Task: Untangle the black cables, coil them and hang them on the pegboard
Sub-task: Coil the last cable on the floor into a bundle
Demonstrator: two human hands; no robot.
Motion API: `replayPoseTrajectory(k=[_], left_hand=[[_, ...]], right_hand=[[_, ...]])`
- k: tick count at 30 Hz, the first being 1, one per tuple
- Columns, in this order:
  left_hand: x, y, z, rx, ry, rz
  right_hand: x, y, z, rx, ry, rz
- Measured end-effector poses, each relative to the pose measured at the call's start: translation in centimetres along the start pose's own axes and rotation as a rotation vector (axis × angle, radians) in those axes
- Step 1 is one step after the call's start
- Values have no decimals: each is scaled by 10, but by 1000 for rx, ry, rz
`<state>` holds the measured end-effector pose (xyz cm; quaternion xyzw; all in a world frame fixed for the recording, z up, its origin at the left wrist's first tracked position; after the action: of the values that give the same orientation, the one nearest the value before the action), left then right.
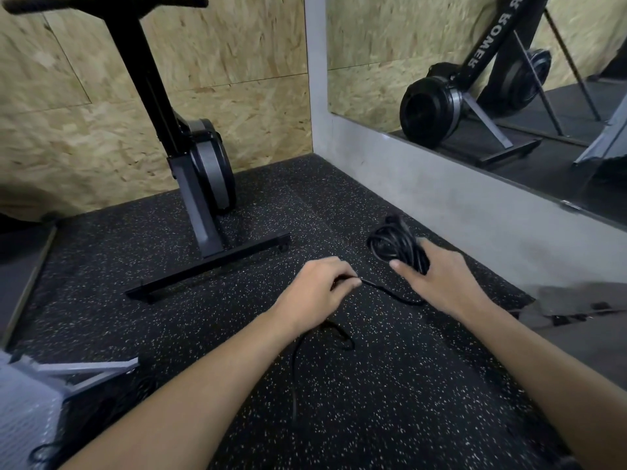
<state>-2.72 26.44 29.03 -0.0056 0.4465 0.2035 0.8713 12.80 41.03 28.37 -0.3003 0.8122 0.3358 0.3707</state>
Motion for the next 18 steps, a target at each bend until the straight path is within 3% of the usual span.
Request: replayPoseTrajectory(k=[5, 8, 18], left_hand=[[-25, 5, 8, 81, -38, 215], [-26, 7, 11, 66, -87, 232], [-22, 7, -21, -173, -173, 96]], right_hand=[[26, -8, -27, 6, 152, -279], [44, -15, -43, -21, 265, -423], [43, -15, -41, -105, 438, -400]])
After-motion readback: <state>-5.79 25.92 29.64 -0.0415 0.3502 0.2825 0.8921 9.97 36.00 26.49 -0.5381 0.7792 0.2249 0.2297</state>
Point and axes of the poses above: each hand's wrist, its own y-axis towards the middle knuckle, its own x-axis out of the palm, z = x × y, the point moved 8 cm from there along y, towards the middle knuckle, and after that the axes turned 12 degrees about -x, right-handed, at the moved point
